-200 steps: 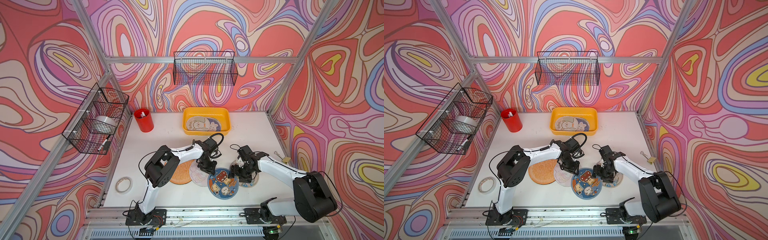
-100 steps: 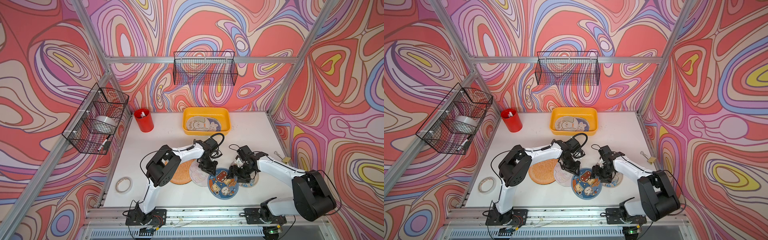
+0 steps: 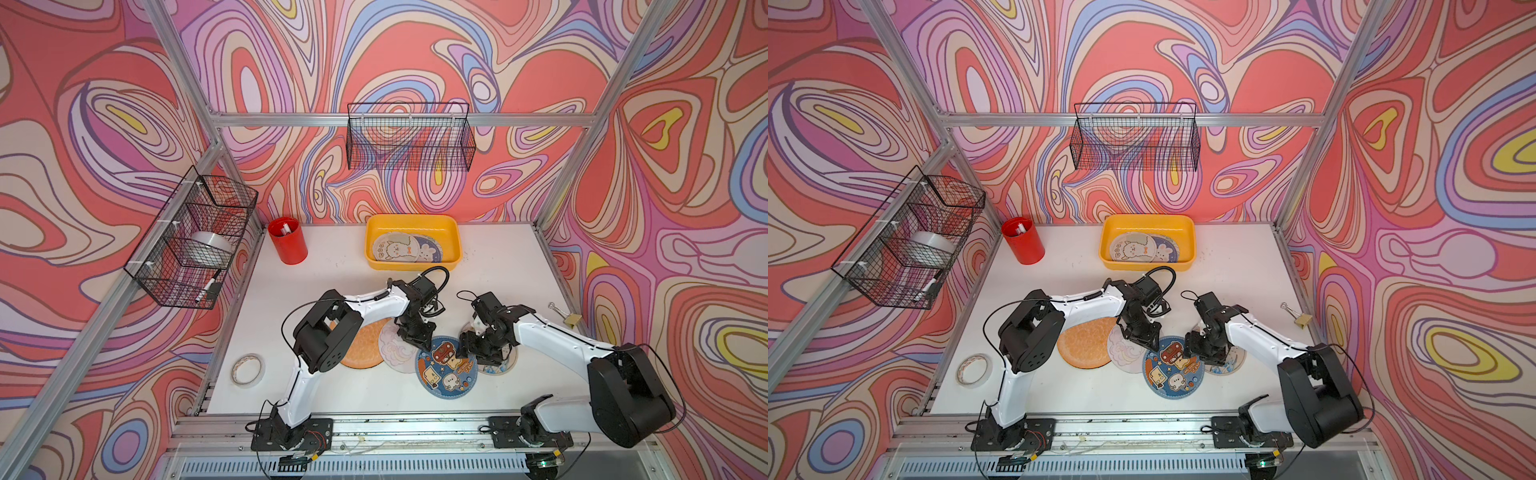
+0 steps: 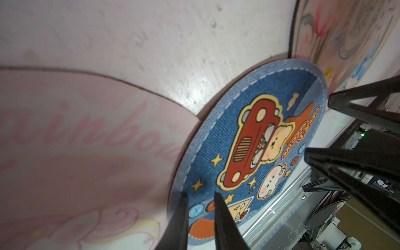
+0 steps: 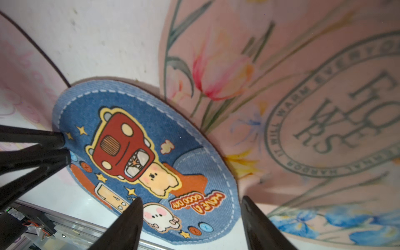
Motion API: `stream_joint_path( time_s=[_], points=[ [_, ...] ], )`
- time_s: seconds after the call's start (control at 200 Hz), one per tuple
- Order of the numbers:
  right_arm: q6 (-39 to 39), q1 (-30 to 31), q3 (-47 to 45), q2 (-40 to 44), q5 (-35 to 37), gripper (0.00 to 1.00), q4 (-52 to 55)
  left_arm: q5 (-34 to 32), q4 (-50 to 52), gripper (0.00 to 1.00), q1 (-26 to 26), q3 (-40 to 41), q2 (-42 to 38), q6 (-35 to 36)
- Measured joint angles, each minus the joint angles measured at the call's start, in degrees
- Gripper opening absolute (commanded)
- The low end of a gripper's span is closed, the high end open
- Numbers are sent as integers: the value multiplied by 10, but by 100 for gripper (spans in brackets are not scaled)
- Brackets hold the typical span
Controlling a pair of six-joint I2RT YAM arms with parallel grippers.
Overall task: Put the coasters into the storage box
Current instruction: Pick up the coaster from the coaster.
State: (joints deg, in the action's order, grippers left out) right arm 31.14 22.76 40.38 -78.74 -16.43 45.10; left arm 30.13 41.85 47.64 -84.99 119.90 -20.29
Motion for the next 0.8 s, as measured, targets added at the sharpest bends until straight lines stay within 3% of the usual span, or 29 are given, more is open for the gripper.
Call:
stream_joint_path(
  time_s=[0.801],
  points=[
    [14, 23, 6, -18, 29, 70, 5, 4, 1, 19, 0, 0, 2, 9]
  ],
)
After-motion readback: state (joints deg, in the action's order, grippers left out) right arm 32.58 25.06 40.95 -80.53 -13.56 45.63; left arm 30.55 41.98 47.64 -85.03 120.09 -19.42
